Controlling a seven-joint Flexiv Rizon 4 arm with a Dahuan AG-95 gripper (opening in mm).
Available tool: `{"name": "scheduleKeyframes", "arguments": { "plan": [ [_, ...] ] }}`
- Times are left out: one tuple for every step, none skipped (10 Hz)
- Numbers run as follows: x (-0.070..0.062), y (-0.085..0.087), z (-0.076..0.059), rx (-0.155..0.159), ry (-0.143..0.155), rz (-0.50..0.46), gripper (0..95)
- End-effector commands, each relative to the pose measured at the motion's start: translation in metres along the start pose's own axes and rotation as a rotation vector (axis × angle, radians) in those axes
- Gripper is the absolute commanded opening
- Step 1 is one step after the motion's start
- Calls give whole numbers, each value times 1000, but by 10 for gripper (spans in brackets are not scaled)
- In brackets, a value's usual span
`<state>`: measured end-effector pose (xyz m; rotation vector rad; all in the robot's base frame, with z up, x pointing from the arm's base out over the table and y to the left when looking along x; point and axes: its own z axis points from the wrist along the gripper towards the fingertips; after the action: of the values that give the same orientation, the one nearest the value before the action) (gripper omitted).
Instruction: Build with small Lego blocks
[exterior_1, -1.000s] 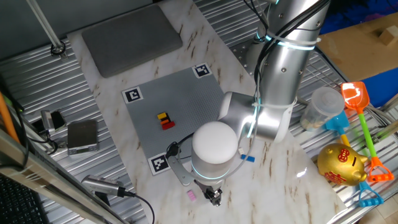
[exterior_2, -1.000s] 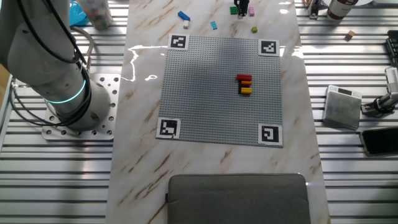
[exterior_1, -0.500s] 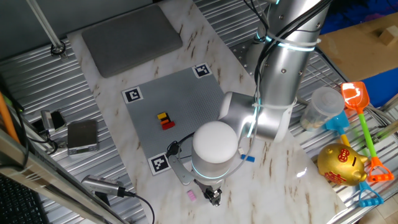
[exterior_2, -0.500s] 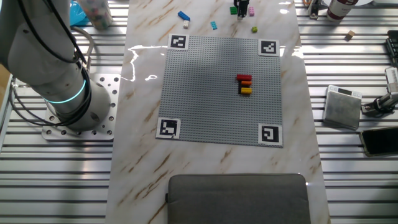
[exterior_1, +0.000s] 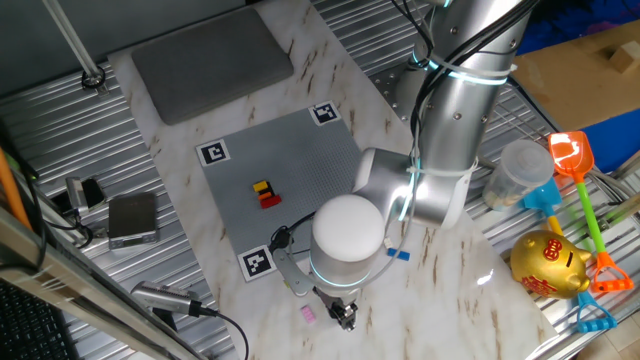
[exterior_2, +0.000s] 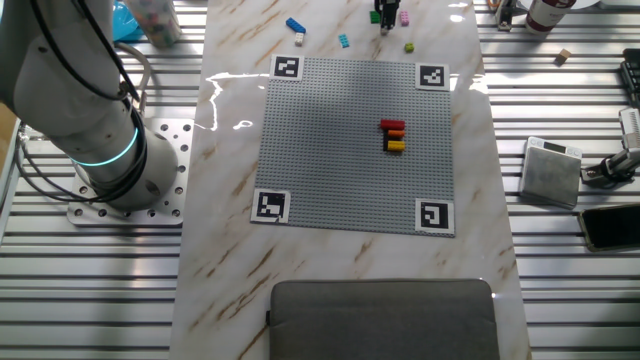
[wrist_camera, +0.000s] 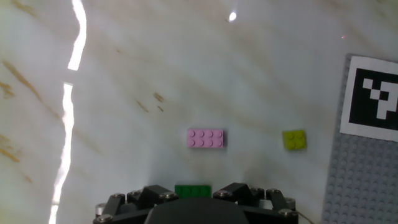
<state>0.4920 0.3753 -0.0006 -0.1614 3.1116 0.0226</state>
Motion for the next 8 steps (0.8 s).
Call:
{"name": "scheduleKeyframes", "arguments": {
  "plan": [
    [1,0,0,0,-1,2,760],
    [1,0,0,0,-1,3,760],
    [2,0,1,0,-1,3,760],
    [2,0,1,0,-1,3,760],
    [3,0,2,1,-2,1,760],
    [3,0,2,1,-3,1,760],
    [3,0,2,0,-3,1,760],
    [3,0,2,-1,-4,1,760]
  ]
}}
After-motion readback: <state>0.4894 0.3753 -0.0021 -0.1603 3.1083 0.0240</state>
